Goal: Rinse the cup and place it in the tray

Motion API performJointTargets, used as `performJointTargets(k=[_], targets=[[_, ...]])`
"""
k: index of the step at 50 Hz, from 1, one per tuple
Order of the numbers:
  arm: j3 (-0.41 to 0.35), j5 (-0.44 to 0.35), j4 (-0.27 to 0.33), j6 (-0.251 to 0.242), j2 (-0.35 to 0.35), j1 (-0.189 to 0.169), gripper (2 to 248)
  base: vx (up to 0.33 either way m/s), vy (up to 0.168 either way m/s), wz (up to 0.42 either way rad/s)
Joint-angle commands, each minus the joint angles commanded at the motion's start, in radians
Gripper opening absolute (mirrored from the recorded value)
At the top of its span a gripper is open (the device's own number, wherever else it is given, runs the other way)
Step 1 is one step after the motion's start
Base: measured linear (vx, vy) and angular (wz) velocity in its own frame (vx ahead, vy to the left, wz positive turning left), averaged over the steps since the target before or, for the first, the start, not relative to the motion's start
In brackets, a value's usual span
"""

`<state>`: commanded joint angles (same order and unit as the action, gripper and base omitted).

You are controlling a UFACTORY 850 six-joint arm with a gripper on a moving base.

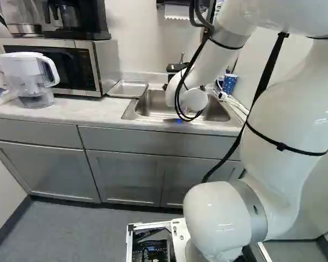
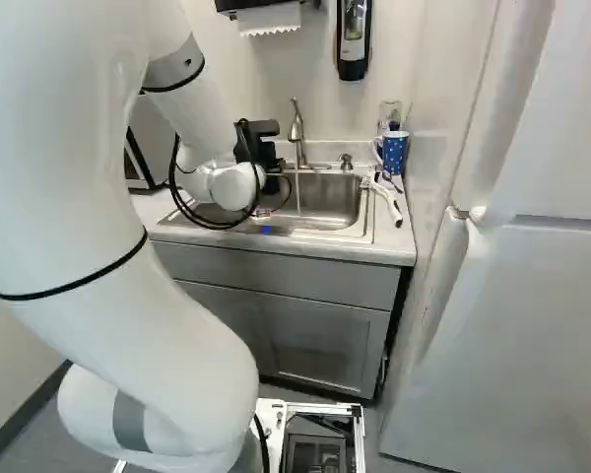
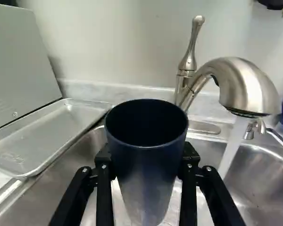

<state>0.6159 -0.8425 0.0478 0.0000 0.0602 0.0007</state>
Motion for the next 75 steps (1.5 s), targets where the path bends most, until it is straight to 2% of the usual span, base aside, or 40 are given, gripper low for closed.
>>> performJointTargets(k=[43,75], targets=[[-0.024,-0.061,0.0,0.0,0.028,-0.135,125,0.0,0.0,0.0],[-0.024,-0.061,0.0,0.0,0.028,-0.135,125,0.0,0.0,0.0]])
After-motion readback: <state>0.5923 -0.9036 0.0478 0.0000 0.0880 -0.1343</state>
